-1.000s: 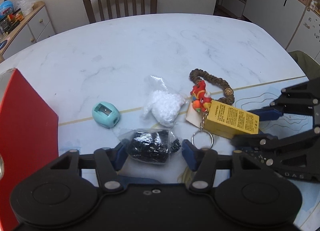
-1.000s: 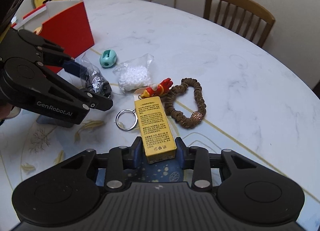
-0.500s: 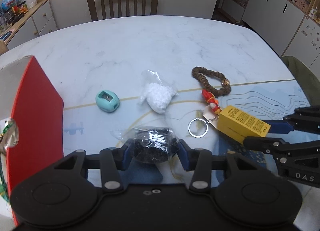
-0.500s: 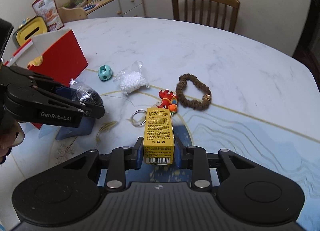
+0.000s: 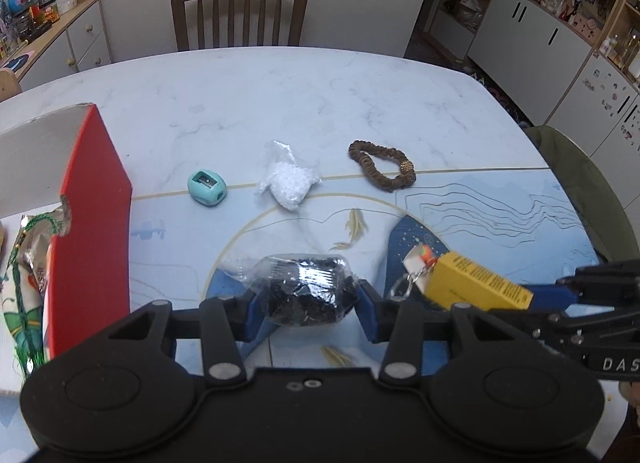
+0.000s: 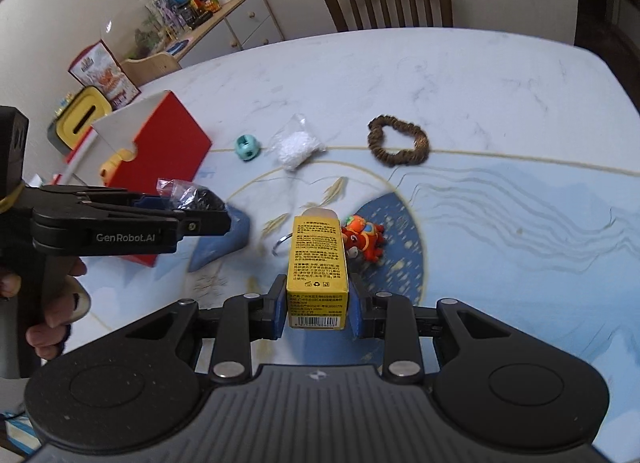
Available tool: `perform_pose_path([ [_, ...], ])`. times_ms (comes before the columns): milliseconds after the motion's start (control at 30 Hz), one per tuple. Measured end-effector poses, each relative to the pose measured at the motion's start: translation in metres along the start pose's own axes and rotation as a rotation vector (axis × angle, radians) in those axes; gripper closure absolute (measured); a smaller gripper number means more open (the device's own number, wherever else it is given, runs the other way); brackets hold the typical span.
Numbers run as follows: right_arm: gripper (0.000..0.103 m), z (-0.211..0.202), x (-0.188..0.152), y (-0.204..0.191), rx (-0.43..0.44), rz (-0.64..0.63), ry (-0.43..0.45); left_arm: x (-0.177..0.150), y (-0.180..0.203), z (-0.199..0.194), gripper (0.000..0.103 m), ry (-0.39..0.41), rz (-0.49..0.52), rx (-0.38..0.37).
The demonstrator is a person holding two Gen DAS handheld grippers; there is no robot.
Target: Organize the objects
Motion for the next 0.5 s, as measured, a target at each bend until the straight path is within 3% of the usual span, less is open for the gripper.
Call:
perform_pose_path([
  [233,0.074,-0.016,-0.02,-0.009,0.084,0.041,-0.002,-0.016,-0.004,-0.01,0.058,0.0,-0.026,-0.004],
  [500,0.074,-0.019,-0.033,-0.007,0.084,0.064,0.001,-0.045,0.008,-0.002,0.058,-0.041,-0.004,-0.032],
])
Point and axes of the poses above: each gripper's, at about its wrist camera, not at the fingertips, and z roughly the way its jaws point, y to its right, x to its top, the point moved 5 cm from there along z, roughly the way its jaws point, and after that the axes turned 10 degrees about z, right-handed, at the moved point
